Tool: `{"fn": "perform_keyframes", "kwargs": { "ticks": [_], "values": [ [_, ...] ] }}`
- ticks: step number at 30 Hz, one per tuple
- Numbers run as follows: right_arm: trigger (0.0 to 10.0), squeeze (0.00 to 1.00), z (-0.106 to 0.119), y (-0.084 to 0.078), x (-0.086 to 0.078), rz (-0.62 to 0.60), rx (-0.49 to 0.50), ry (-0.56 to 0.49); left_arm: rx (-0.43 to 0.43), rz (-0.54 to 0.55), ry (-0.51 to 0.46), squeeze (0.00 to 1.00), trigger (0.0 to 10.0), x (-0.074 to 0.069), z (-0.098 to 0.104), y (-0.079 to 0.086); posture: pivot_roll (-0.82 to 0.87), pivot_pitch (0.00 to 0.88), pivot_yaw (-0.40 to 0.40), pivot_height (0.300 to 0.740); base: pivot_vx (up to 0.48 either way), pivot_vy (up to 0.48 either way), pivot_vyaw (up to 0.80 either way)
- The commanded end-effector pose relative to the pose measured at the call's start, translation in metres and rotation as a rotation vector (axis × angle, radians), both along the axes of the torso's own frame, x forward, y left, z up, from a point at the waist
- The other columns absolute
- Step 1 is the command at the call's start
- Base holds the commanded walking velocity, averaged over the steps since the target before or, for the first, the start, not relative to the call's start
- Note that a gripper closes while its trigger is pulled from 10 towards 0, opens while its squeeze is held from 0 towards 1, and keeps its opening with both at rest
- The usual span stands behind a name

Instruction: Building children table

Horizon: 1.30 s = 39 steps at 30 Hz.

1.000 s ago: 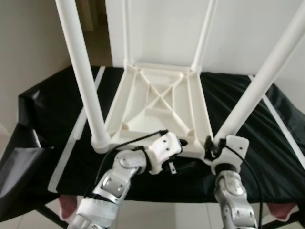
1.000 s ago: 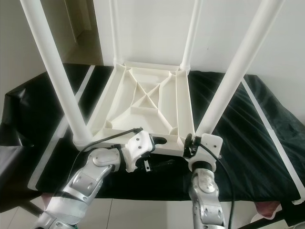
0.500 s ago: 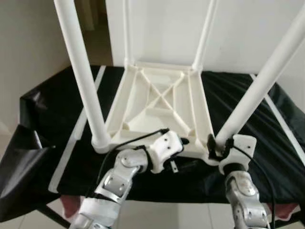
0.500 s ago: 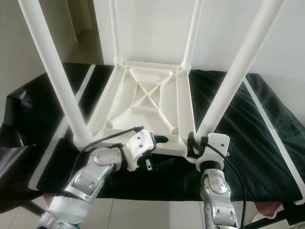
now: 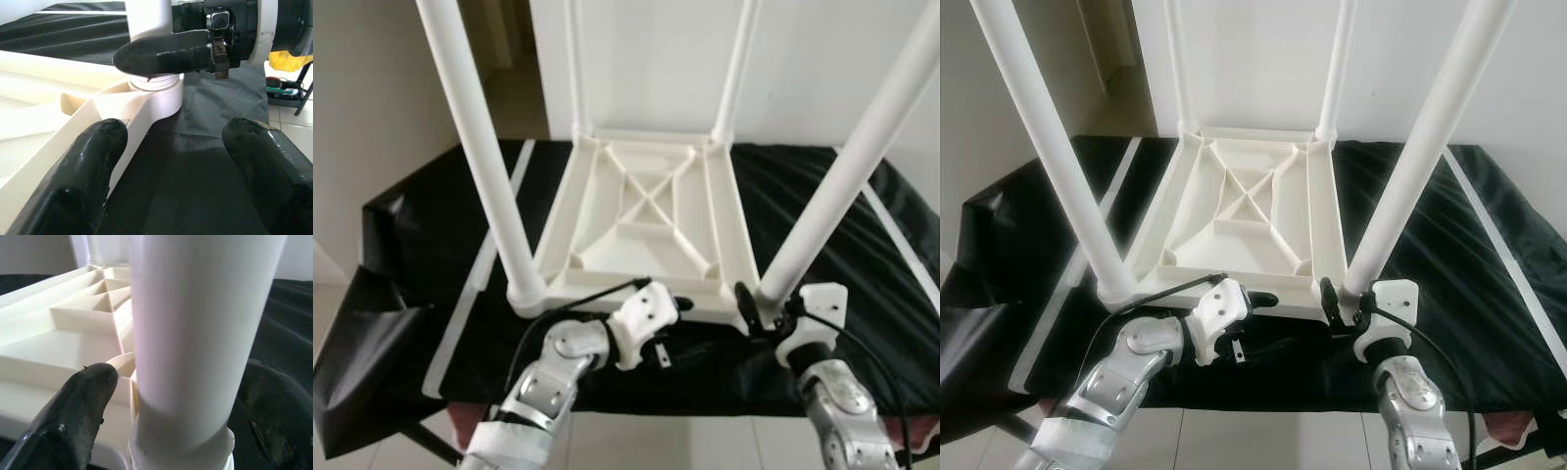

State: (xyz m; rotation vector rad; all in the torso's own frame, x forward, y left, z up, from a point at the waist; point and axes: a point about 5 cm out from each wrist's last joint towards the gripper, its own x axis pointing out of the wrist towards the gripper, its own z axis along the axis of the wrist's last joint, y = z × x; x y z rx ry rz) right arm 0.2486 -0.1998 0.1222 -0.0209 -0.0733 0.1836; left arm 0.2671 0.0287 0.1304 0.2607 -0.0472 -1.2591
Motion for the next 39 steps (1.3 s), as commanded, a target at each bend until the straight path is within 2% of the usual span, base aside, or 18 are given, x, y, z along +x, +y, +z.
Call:
{"fn": "perform_keyframes", "kwargs": {
  "ticks": [1,2,5,8,13,14,15,16,17,25,31,32,39],
  "values": [
    [10.0,0.0,0.0,-0.002,-0.002,0.041,-0.012,0.002,0.008,-0.016,0.014,0.0,10.0,-0.002,-0.002,0.0,-0.04,0.0,0.005,0.74,0.0,0.0,0.0],
    [10.0,0.0,0.0,-0.002,-0.002,0.041,-0.012,0.002,0.008,-0.016,0.014,0.0,10.0,-0.002,-0.002,0.0,-0.04,0.0,0.005,0.74,0.0,0.0,0.0],
    [10.0,0.0,0.003,-0.011,0.003,0.153,-0.047,0.027,-0.01,-0.071,0.047,0.0,10.0,-0.01,0.001,0.001,-0.03,0.0,-0.012,0.74,0.0,0.0,0.0],
    [10.0,0.0,0.004,-0.018,0.009,0.214,-0.089,0.034,-0.011,-0.104,0.052,0.0,10.0,-0.014,0.003,0.001,-0.02,0.0,-0.027,0.74,0.0,0.0,0.0],
    [10.0,0.0,0.004,-0.025,0.016,0.245,-0.122,0.046,-0.01,-0.118,0.049,0.0,10.0,-0.017,0.003,0.001,-0.01,0.0,-0.031,0.74,0.0,0.0,0.0],
    [6.7,0.0,0.004,-0.025,0.018,0.261,-0.124,0.054,-0.009,-0.118,0.052,0.0,10.0,-0.017,0.003,0.001,-0.01,0.0,-0.033,0.74,0.0,0.0,0.0],
    [6.7,0.0,0.004,-0.025,0.018,0.261,-0.124,0.054,-0.009,-0.118,0.052,0.0,10.0,-0.017,0.003,0.001,-0.01,0.0,-0.033,0.74,0.0,0.0,0.0],
    [2.2,0.0,0.004,-0.027,0.023,0.296,-0.133,0.056,-0.009,-0.115,0.054,0.0,10.0,-0.017,0.003,0.001,0.0,0.0,-0.036,0.74,0.0,0.0,0.0],
    [0.0,0.0,0.005,-0.027,0.026,0.318,-0.14,0.058,-0.009,-0.112,0.054,0.0,10.0,-0.017,0.003,0.001,0.0,0.0,-0.039,0.74,0.0,0.0,0.0],
    [0.0,0.0,0.002,-0.026,0.034,0.382,-0.147,0.067,-0.009,-0.107,0.054,0.0,10.0,-0.017,0.006,0.001,0.01,0.0,-0.04,0.74,0.0,0.0,0.0],
    [0.0,0.0,-0.002,-0.024,0.032,0.383,-0.135,0.074,-0.006,-0.107,0.053,0.0,10.0,-0.016,0.005,0.003,0.01,0.0,-0.04,0.74,0.0,0.0,0.0],
    [10.0,0.0,-0.003,-0.024,0.032,0.374,-0.13,0.076,-0.005,-0.106,0.054,0.0,10.0,-0.016,0.005,0.003,0.01,0.0,-0.04,0.74,0.0,0.0,0.0],
    [10.0,0.0,-0.003,-0.017,0.029,0.303,-0.073,0.066,-0.006,-0.108,0.055,0.0,10.0,-0.014,0.006,0.002,0.0,0.0,-0.039,0.74,0.0,0.0,0.0]
  ]
}}
